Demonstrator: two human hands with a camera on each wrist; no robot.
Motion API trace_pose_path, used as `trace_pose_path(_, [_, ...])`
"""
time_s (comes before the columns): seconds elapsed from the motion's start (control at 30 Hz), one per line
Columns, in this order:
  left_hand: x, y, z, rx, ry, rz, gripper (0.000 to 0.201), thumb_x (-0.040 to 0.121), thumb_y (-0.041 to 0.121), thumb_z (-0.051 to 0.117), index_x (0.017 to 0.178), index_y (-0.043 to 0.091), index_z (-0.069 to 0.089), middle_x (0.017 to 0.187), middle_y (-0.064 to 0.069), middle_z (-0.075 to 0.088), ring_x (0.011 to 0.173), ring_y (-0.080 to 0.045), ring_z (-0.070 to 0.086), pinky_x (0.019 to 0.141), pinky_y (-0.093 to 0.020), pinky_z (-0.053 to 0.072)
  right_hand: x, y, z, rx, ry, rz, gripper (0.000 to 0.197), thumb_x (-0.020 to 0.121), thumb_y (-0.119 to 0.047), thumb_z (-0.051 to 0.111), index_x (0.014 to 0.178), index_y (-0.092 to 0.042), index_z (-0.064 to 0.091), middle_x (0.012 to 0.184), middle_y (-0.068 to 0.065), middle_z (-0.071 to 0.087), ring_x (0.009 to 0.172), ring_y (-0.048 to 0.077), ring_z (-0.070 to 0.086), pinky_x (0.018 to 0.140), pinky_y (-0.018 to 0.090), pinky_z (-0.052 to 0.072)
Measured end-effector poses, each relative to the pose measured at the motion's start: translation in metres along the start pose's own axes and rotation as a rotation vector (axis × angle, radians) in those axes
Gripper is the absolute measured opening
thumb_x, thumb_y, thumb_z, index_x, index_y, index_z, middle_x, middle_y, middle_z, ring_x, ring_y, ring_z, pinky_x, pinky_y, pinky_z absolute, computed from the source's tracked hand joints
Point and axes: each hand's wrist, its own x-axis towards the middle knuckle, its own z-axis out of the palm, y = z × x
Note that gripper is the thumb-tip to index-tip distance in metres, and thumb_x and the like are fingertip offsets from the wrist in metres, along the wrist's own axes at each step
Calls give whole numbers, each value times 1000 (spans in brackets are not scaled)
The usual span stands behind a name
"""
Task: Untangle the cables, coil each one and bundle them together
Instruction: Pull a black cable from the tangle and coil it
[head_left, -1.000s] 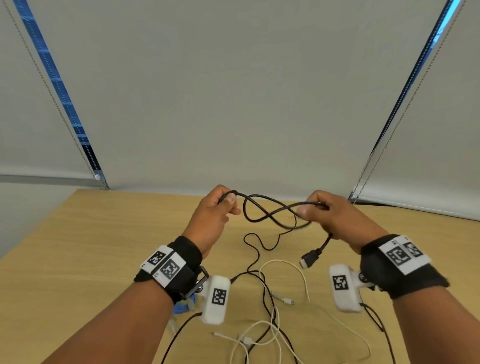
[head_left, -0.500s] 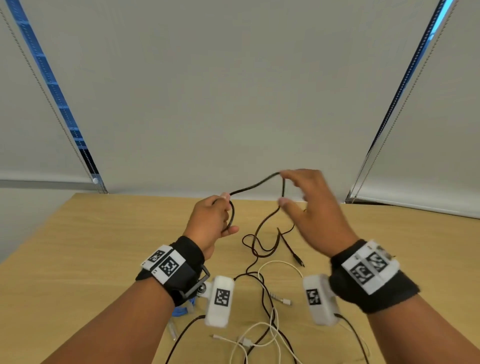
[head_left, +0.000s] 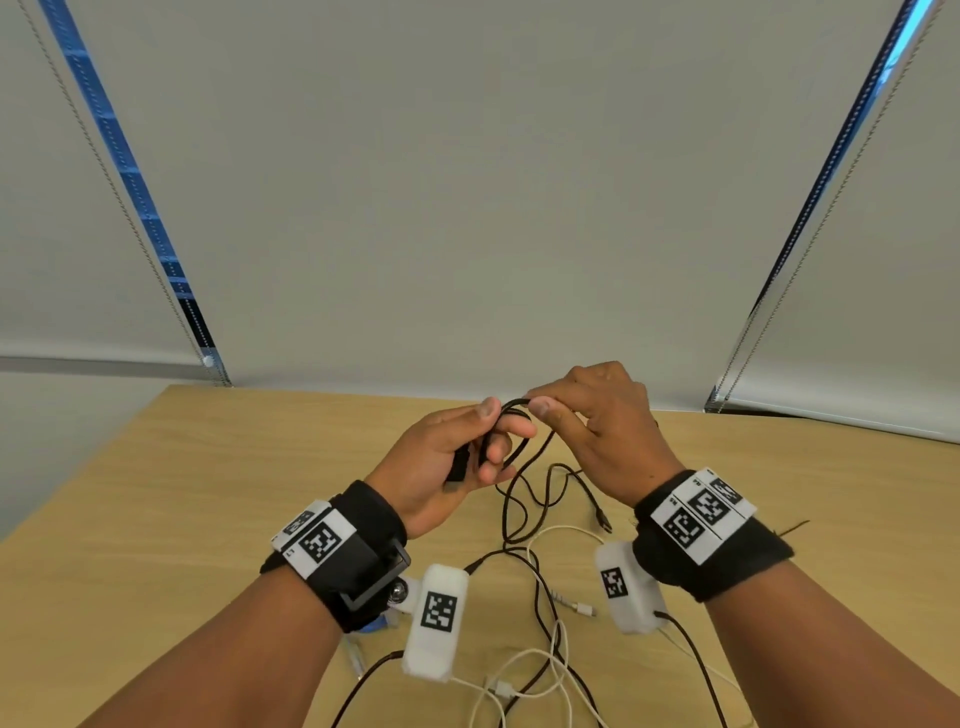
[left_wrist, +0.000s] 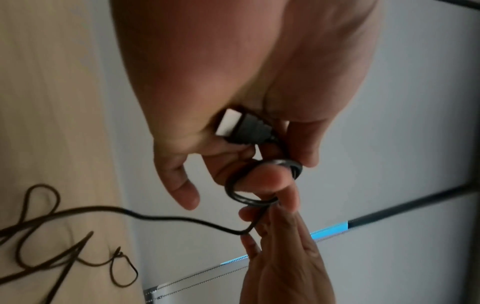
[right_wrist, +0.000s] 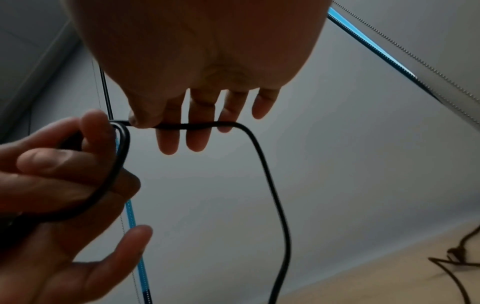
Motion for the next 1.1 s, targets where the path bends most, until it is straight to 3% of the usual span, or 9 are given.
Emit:
trace_pose_path(0.1, [0, 1, 1, 56, -20, 19, 52, 101, 51, 48, 119, 8, 72, 70, 0, 53, 59, -12, 44, 97, -44, 49, 1, -4, -1, 210, -57, -30, 26, 103, -36, 48, 106, -28, 73, 88, -9, 62, 86, 12, 57, 81, 36, 48])
trace_pose_path(0.23, [-1, 2, 6, 58, 5, 67, 48, 103, 48, 47, 107, 9, 74, 68, 2, 49, 54, -11, 40, 103, -52, 47, 0, -5, -2, 440, -141, 0, 26, 106, -27, 46, 91, -34, 67, 79, -21, 63, 69, 0, 58, 65, 12, 46])
trace_pose_path(0.43, [0, 8, 8, -114, 6, 101, 35, 100, 41, 54, 74, 17, 59, 59, 0, 50, 49, -15, 45, 114, -60, 38, 2, 7, 1, 444, -124, 19, 31, 97, -54, 45, 92, -35, 69, 67, -18, 59, 61, 0, 55, 60, 12, 44])
trace_pose_path(0.5, [2, 13, 11, -221, -41, 152, 35, 99, 40, 53, 73, 17, 56, 66, -4, 61, 62, -22, 62, 117, -62, 32, -1, 11, 6, 463, -137, 40, 35, 100, -54, 38, 93, -35, 67, 65, -12, 57, 60, 4, 57, 64, 26, 49])
trace_pose_path(0.6, [6, 22, 18, -362, -77, 250, 38, 103, 38, 44, 75, 14, 53, 102, -14, 75, 117, -41, 65, 119, -61, 27, -6, 15, 15, 496, -205, 79, 31, 103, -52, 35, 105, -37, 61, 67, -7, 60, 62, 13, 62, 70, 42, 53])
trace_pose_path(0.77, [20, 40, 19, -270, 48, 461, 26, 103, 34, 46, 84, 18, 55, 144, -7, 60, 135, -27, 55, 116, -47, 23, -20, 6, 37, 353, -477, 153, 13, 103, -47, 39, 111, -44, 49, 73, -7, 62, 63, 8, 61, 64, 32, 55])
trace_pose_path(0.87, [27, 32, 15, 258, 232, 474, 23, 105, 30, 47, 101, 21, 67, 135, 5, 67, 130, -9, 58, 114, -35, 35, -23, -12, 35, 130, -606, 5, 24, 104, -43, 43, 126, -37, 49, 94, -3, 69, 85, 17, 66, 78, 37, 55])
trace_pose_path(0.93, [31, 19, 11, 584, 255, 403, 26, 107, 31, 45, 115, 20, 68, 122, 10, 72, 119, 0, 62, 109, -30, 44, -17, -22, 20, 52, -549, -103, 22, 104, -43, 43, 117, -33, 57, 88, -4, 69, 77, 16, 64, 75, 38, 54])
trace_pose_path(1.1, [21, -2, 7, 485, 135, 223, 39, 110, 30, 36, 89, 18, 67, 63, -7, 66, 82, -10, 73, 77, -18, 50, 7, -27, -24, 4, -95, -114, 20, 97, -40, 59, 89, -25, 70, 77, -11, 64, 69, 8, 56, 66, 33, 48])
